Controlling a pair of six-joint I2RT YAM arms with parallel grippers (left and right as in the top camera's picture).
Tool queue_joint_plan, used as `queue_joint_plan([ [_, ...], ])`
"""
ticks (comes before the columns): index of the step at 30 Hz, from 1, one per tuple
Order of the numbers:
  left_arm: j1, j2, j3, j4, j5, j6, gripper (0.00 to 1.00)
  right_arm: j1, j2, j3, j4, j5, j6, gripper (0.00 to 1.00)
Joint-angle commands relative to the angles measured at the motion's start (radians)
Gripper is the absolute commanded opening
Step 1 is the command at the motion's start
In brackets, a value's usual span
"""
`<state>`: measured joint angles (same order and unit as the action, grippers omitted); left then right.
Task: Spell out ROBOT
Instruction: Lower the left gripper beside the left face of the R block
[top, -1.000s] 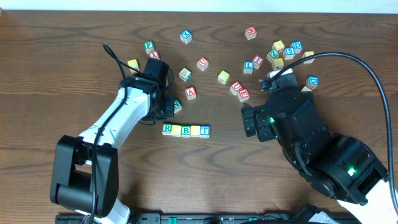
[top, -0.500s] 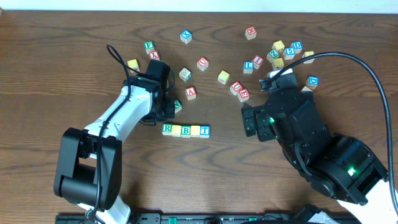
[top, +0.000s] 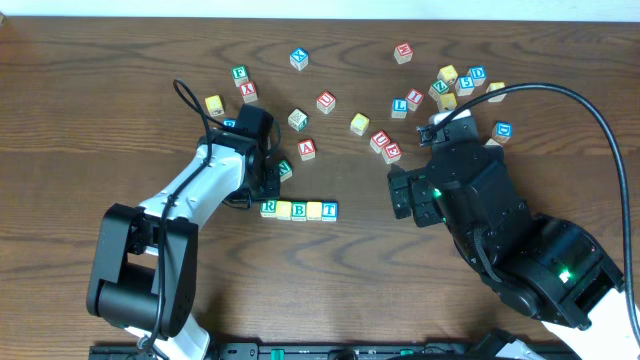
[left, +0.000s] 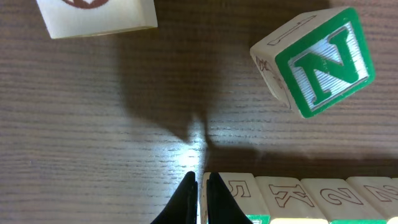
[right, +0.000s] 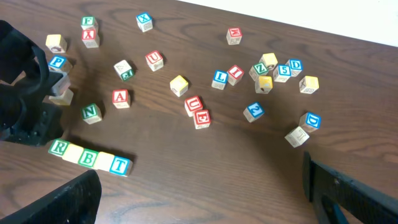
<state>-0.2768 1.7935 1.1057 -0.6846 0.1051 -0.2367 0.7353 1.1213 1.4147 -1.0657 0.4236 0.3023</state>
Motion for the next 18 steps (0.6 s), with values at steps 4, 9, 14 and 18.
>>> queue_joint_plan([
  [4,0.0,0.011,-0.005,0.009,-0.011,-0.009,0.07,-0.001,-0.003,0.018,0.0,0.02,-0.012,0.99],
  [9,-0.006,0.011,-0.005,0.006,0.007,-0.009,0.08,-0.001,-0.003,0.018,0.0,0.019,-0.012,0.99],
  [14,-0.006,0.011,-0.005,0.006,0.012,-0.009,0.07,-0.001,-0.003,0.018,0.0,0.019,-0.012,0.99],
  [18,-0.006,0.011,-0.005,0.006,0.018,-0.009,0.07,-0.001,-0.003,0.018,0.0,0.019,-0.012,0.99],
])
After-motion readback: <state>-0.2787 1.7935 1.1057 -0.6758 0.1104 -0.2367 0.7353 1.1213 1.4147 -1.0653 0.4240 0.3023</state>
